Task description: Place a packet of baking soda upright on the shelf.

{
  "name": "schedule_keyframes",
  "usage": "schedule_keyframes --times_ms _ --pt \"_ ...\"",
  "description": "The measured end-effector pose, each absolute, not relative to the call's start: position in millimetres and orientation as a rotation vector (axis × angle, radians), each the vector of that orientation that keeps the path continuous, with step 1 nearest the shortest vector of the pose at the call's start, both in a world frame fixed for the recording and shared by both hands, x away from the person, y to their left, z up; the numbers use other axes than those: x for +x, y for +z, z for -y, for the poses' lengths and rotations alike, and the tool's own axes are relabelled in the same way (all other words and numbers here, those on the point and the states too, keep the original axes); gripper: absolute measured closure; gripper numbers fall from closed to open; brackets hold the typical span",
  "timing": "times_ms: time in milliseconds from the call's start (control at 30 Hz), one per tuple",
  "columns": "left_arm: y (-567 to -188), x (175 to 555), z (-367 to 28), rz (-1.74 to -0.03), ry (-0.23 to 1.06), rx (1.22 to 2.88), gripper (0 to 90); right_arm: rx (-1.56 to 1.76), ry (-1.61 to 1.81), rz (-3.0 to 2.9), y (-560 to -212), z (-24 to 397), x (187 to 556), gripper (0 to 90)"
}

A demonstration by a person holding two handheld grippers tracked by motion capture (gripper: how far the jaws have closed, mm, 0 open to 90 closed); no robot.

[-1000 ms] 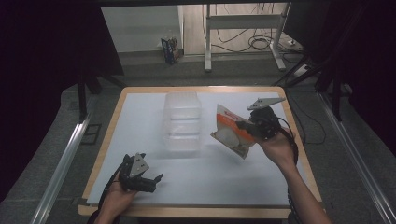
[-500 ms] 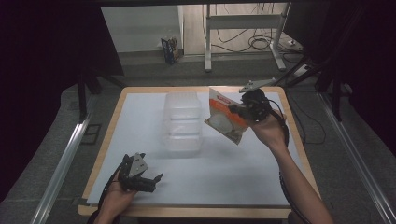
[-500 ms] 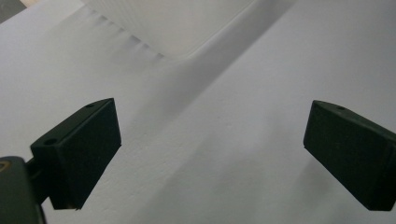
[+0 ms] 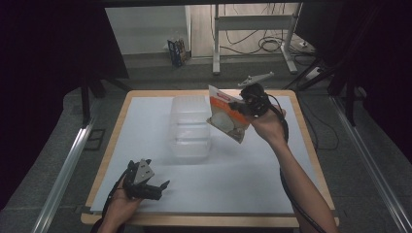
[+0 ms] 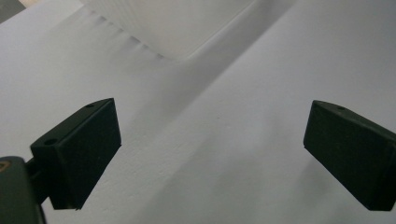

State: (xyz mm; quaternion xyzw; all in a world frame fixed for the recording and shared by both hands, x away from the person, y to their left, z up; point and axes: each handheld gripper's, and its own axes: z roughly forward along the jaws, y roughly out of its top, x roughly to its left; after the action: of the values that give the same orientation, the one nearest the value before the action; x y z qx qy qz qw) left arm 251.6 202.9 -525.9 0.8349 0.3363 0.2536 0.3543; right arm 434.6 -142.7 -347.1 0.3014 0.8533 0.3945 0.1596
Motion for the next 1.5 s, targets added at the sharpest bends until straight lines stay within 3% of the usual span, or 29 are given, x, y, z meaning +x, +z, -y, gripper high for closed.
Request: schedule_keyframes --times_ms 767,1167,1500 --pt "-525 251 -206 -0.858 0.623 2.113 3.5 0.823 1.138 -2.486 -348 87 469 88.4" --pt "-526 252 -209 -0.821 0.671 2.115 5.2 0.792 1.133 -2.495 -350 59 486 88.4" --pt "-526 254 -213 -0.836 0.596 2.047 3.2 0.777 1.151 -2.513 -353 36 496 88.4"
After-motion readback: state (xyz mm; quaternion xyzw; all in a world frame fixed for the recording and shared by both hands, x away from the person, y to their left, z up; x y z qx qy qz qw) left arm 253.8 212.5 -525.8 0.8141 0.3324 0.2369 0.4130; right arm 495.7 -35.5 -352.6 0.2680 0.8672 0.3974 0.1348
